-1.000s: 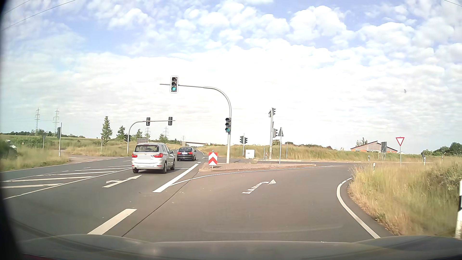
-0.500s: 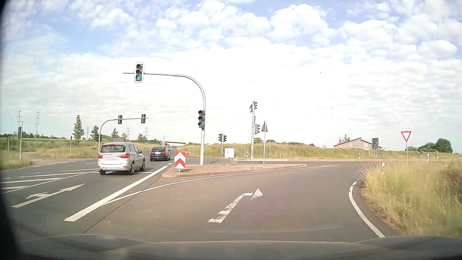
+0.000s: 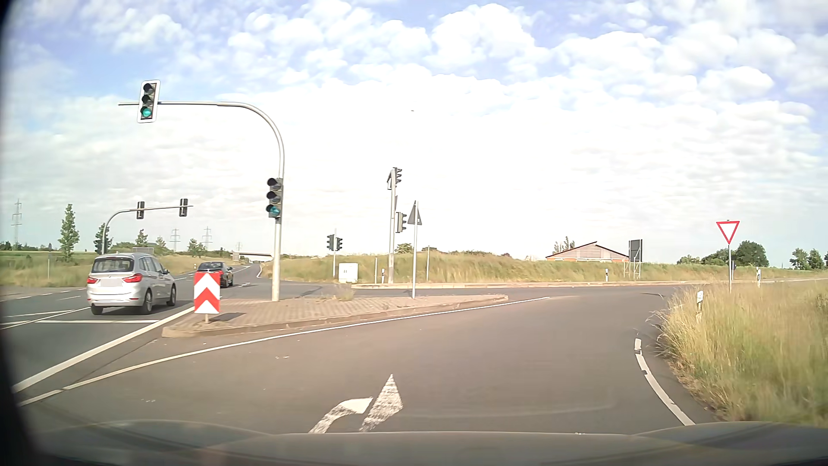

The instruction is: Follow the waypoints while adhering to traffic rules and regulations

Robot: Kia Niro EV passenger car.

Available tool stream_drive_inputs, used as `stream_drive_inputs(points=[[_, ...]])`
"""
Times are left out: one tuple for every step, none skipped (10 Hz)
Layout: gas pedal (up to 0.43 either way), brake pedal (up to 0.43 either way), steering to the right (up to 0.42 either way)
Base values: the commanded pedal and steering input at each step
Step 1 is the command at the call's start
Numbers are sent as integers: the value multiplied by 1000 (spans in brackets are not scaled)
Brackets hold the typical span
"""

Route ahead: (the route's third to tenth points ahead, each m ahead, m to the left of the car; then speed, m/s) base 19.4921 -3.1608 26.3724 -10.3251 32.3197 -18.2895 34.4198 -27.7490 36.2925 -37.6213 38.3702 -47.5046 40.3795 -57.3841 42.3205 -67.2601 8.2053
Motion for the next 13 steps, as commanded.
stream_drive_inputs(points=[[138, 30, 146], [138, 30, 152], [138, 30, 155], [157, 30, 156], [169, 30, 157], [169, 30, 157], [169, 30, 158], [177, 30, 161], [177, 30, 167], [177, 30, 173], [177, 30, 176], [177, 30, 176], [177, 30, 177]])
